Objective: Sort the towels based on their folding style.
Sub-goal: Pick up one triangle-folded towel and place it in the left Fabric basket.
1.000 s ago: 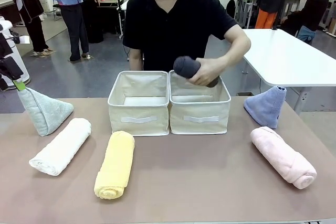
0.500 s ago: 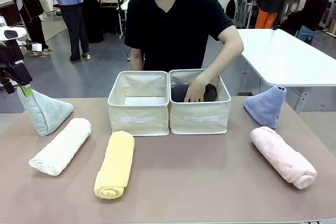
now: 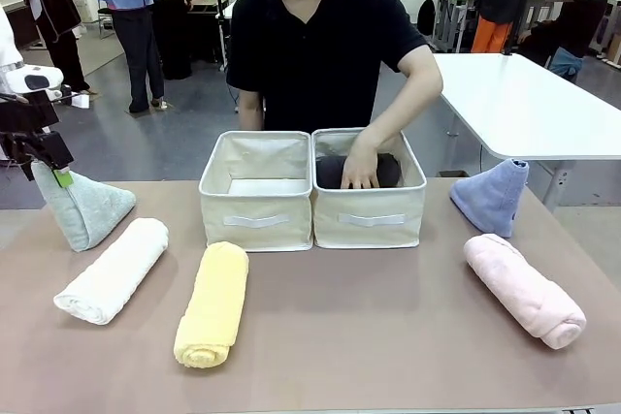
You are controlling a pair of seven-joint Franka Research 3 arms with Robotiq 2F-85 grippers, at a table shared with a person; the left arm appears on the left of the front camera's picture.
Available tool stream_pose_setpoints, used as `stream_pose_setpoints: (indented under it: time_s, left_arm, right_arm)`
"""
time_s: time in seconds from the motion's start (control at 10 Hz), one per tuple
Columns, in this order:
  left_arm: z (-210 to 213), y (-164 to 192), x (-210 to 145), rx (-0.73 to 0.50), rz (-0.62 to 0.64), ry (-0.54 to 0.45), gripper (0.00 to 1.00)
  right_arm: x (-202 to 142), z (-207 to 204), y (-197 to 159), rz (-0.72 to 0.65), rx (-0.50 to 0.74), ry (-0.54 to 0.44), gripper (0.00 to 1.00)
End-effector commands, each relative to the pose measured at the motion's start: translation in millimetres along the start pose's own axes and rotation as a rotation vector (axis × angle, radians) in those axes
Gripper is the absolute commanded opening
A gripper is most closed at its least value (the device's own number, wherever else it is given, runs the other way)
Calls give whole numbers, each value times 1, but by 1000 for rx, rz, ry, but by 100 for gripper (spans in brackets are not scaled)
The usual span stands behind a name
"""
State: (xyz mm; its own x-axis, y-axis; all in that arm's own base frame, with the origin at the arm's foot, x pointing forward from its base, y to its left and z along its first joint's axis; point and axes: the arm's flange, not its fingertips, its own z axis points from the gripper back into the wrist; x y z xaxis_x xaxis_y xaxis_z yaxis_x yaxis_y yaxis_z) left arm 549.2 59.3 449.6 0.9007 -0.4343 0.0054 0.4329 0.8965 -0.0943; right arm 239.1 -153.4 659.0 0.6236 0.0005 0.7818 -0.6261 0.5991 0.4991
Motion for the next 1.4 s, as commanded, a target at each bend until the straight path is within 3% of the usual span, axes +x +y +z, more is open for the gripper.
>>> stream_pose_setpoints:
  time_s: [0.0, 0.4, 0.5, 0.6, 0.7, 0.8, 0.9, 1.3]
  left_arm:
    - [-12, 0, -1, 13, -20, -2, 100]
    - [-13, -1, 0, -12, -26, -37, 100]
    - [-10, -1, 1, -11, -25, -45, 46]
    - [-7, -2, 1, -8, -25, -53, 46]
    - [-5, -3, 1, -6, -26, -57, 0]
    - [-4, -2, 1, -8, -26, -54, 41]
    - [-4, -3, 0, -10, -23, -56, 0]
    - [-2, -3, 0, -13, -16, -59, 0]
  right_arm:
    - [2, -1, -1, 21, 21, -7, 100]
    - [2, -1, -1, 21, 21, -7, 100]
    - [2, -1, -1, 21, 21, -7, 100]
    - [2, -1, -1, 21, 21, -7, 100]
    - [2, -1, -1, 21, 21, -7, 100]
    - [2, -1, -1, 21, 21, -7, 100]
    - [2, -1, -1, 21, 21, -7, 100]
    - [2, -1, -1, 21, 21, -7, 100]
